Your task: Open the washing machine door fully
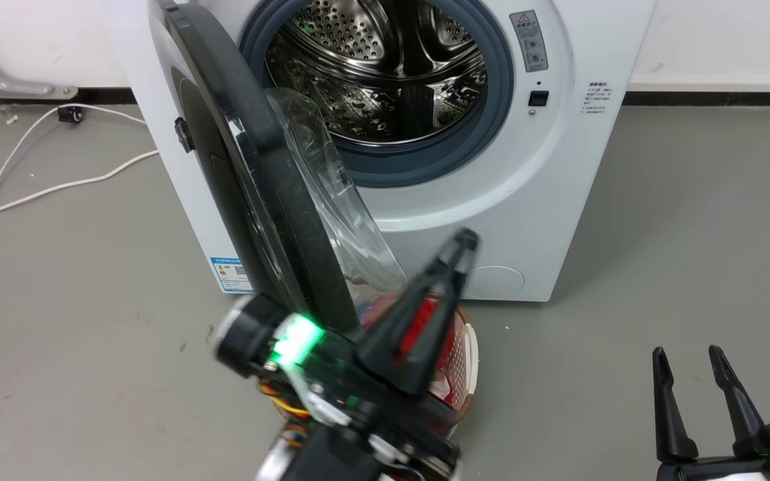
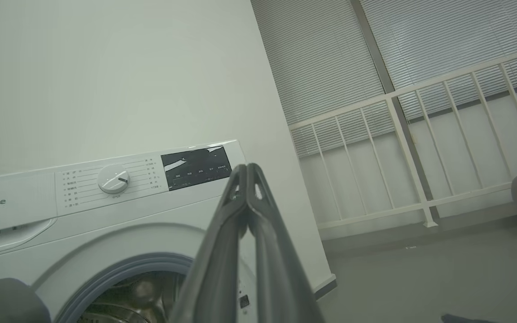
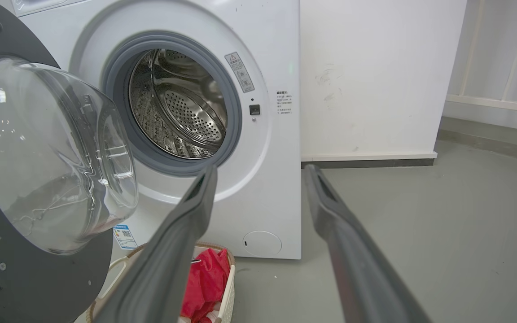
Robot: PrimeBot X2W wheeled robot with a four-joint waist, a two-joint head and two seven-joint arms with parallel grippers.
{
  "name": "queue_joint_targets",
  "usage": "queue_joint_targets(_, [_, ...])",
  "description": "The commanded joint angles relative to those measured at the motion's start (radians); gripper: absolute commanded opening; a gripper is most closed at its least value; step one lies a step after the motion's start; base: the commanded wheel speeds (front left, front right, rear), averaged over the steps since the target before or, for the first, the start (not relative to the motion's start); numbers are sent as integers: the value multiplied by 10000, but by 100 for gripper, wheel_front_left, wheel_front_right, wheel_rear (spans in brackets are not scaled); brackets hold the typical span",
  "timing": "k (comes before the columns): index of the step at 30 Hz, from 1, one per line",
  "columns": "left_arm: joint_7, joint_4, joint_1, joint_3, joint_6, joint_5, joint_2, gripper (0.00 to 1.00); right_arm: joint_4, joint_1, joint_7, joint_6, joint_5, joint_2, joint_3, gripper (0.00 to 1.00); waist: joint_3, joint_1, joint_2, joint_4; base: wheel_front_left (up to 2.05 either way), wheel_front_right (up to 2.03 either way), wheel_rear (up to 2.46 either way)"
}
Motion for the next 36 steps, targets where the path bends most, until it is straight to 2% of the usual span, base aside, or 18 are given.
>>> queue_joint_targets(1, [-22,163,-80,-263,-72,-45,-13,0,23,-133,-21,1,-72,28,23,100,2,0,0,6,0,0,0])
queue_joint_targets(10, [-22,1083,155,-1401,-230,-289,-65,0,79,-142,-21,1,-49,28,46,100,76,0,0,14,0,0,0])
queue_joint_targets(20, [-18,1996,497,-2013,-120,-348,-34,0,149,-221,-21,1,-9,28,11,100,262,0,0,152,0,0,0])
queue_joint_targets(27, [12,2324,810,-2058,76,-464,48,0,232,-239,-21,1,-24,28,-35,100,350,0,0,333,0,0,0])
queue_joint_targets(36, [-2,3439,1106,-1529,440,-811,338,0,329,-334,-21,1,-62,28,-23,100,426,0,0,446,0,0,0])
